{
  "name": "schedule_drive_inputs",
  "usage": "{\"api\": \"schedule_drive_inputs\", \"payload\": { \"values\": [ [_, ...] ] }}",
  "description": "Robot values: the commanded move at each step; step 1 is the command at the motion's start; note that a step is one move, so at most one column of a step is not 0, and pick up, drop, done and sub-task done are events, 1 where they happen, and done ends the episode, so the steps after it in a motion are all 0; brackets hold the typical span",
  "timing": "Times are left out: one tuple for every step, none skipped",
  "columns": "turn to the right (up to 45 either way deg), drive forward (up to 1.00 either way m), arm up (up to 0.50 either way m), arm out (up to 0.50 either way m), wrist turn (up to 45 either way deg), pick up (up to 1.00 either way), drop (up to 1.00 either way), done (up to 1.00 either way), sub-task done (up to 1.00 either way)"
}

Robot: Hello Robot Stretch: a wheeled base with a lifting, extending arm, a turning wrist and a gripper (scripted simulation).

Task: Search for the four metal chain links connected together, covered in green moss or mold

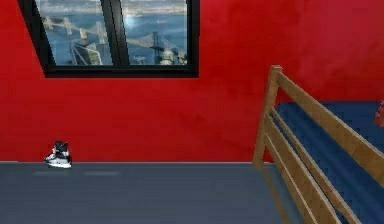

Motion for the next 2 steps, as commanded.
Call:
{"api": "schedule_drive_inputs", "payload": {
  "values": [
    [-6.0, 0.00, 0.00, 0.00, 0.0, 0.00, 0.00, 0.00, 0.00],
    [0.0, 0.20, 0.00, 0.00, 0.0, 0.00, 0.00, 0.00, 0.00]
  ]
}}
